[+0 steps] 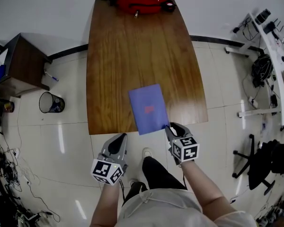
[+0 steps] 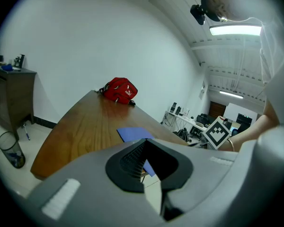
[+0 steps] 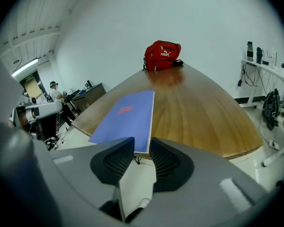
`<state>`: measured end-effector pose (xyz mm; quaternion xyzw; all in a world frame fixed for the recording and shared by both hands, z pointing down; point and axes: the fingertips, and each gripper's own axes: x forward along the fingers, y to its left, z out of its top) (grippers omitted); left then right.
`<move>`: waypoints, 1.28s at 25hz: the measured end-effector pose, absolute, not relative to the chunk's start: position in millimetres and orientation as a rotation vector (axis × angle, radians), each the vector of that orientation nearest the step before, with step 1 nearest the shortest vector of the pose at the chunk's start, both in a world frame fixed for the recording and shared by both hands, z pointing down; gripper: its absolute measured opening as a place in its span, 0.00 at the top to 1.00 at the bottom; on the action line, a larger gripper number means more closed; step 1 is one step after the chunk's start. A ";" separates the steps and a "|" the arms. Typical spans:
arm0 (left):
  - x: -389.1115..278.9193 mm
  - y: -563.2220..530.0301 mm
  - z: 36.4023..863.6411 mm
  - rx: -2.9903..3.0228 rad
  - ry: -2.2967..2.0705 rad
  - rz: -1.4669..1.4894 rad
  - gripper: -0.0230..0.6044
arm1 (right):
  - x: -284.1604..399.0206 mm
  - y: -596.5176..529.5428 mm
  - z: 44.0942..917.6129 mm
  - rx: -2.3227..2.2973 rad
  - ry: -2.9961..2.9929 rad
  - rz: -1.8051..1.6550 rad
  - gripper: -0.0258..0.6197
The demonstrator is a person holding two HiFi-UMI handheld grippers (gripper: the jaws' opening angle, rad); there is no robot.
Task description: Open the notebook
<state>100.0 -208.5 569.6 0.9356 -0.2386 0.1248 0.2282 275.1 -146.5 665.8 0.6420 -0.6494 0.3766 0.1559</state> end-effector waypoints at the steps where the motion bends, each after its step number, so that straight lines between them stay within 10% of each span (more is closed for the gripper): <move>1: 100.2 -208.1 572.0 2.572 -0.652 0.348 0.96 | 275.6 -146.3 667.3 1.843 -1.851 1.083 0.80; 19: 82.9 -208.8 548.8 2.593 -0.651 0.296 0.96 | 274.0 -149.1 610.9 1.951 -1.908 1.060 0.94; 32: -4.6 -183.6 506.2 2.598 -0.847 0.231 0.96 | 148.9 -168.0 518.2 1.756 -2.255 0.902 0.94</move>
